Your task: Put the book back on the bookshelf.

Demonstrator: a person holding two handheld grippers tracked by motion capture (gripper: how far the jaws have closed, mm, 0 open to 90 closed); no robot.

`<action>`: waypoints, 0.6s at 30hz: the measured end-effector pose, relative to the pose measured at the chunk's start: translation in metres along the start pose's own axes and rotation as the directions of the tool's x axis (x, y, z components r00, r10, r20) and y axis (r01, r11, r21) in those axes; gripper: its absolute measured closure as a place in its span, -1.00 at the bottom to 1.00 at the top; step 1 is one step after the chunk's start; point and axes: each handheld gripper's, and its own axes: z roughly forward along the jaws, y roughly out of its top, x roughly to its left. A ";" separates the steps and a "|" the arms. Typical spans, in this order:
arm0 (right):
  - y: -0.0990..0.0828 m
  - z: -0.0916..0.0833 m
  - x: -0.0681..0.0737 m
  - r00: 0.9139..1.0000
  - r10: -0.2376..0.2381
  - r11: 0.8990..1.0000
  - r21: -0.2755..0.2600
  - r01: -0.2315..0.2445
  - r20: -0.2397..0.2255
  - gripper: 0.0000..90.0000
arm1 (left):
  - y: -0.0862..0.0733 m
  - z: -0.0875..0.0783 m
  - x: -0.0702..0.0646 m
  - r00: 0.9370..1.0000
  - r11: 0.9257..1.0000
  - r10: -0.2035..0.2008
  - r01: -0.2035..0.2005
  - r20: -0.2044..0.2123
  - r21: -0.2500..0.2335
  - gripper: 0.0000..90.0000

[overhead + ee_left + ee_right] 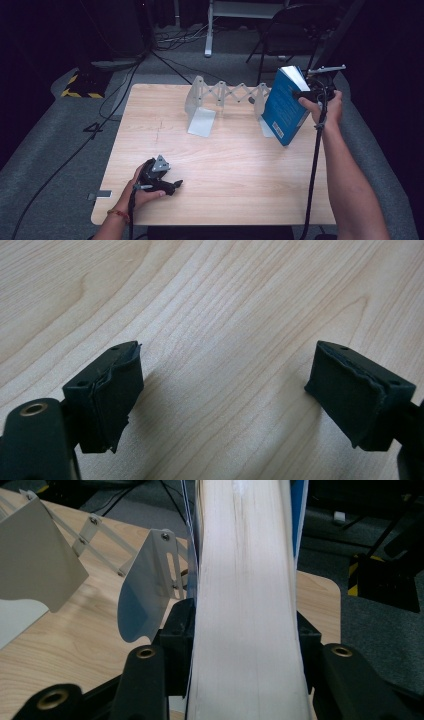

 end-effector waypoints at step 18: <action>0.013 0.012 -0.003 0.998 -0.015 0.995 0.093 0.021 -0.065 0.36 | 0.000 0.000 0.001 1.000 1.000 0.006 -0.006 0.003 0.001 -0.67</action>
